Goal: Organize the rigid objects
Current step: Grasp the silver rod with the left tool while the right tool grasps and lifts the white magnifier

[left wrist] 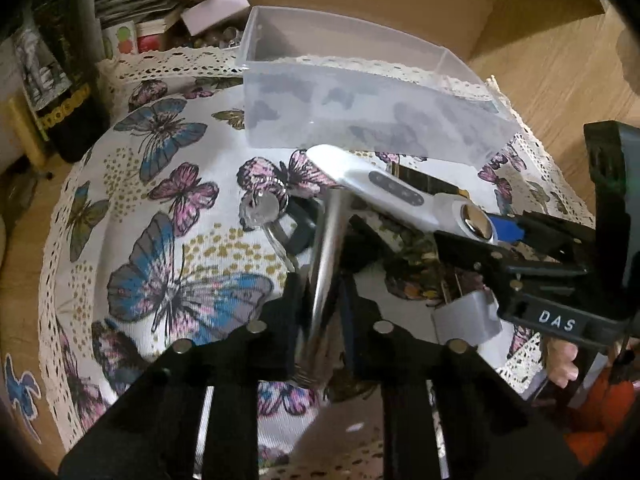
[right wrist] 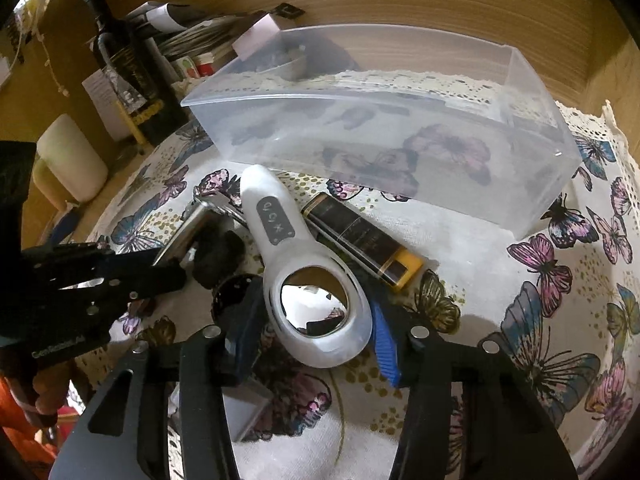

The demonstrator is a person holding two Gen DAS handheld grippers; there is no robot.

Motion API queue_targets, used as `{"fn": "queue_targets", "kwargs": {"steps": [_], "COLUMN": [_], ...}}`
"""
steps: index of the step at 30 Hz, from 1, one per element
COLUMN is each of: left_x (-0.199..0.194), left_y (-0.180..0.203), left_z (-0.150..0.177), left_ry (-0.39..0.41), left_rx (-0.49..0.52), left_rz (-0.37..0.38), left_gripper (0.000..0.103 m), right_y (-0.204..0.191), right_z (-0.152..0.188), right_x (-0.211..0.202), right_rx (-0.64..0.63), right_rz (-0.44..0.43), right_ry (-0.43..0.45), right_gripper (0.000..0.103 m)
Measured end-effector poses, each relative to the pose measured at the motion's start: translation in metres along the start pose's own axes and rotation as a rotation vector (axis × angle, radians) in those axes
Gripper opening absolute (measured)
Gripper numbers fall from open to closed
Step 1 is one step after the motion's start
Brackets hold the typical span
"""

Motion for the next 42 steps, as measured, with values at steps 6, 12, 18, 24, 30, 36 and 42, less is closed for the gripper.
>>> {"fn": "queue_targets", "kwargs": {"steps": [6, 12, 18, 24, 30, 36, 42], "left_x": [-0.005, -0.007, -0.004, -0.003, -0.014, -0.042, -0.045], "left_y": [-0.004, -0.004, 0.001, 0.004, -0.007, -0.010, -0.010], "left_z": [0.012, 0.018, 0.014, 0.012, 0.010, 0.000, -0.001], "left_ry": [-0.018, -0.036, -0.033, 0.003, 0.027, 0.117, 0.099], "left_rx": [-0.053, -0.049, -0.023, -0.011, -0.079, -0.107, -0.097], "left_rz": [0.022, 0.016, -0.025, -0.059, -0.042, -0.042, -0.027], "left_gripper": [0.016, 0.016, 0.016, 0.015, 0.012, 0.004, 0.006], "right_y": [-0.002, 0.002, -0.004, -0.006, -0.011, -0.022, -0.026], "right_z": [0.018, 0.024, 0.011, 0.007, 0.013, 0.008, 0.000], "right_x": [-0.016, -0.021, -0.007, -0.004, -0.015, -0.041, -0.062], "right_rx": [-0.015, -0.018, -0.076, -0.095, -0.079, -0.088, -0.107], "right_rz": [0.037, 0.038, 0.051, 0.054, 0.031, 0.043, 0.063], "right_ry": [-0.008, -0.031, -0.074, -0.057, -0.026, 0.067, 0.132], "right_gripper": [0.042, 0.041, 0.045, 0.041, 0.040, 0.040, 0.039]}}
Point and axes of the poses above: each gripper's, at about its wrist camera, not at the fingertips, and x roughly the way its jaws point, y to its right, z to its underside, the point moved 3 cm from there along x, roughly the way its jaws point, and after that the axes turned 10 degrees about -z, right-handed, at the moved point
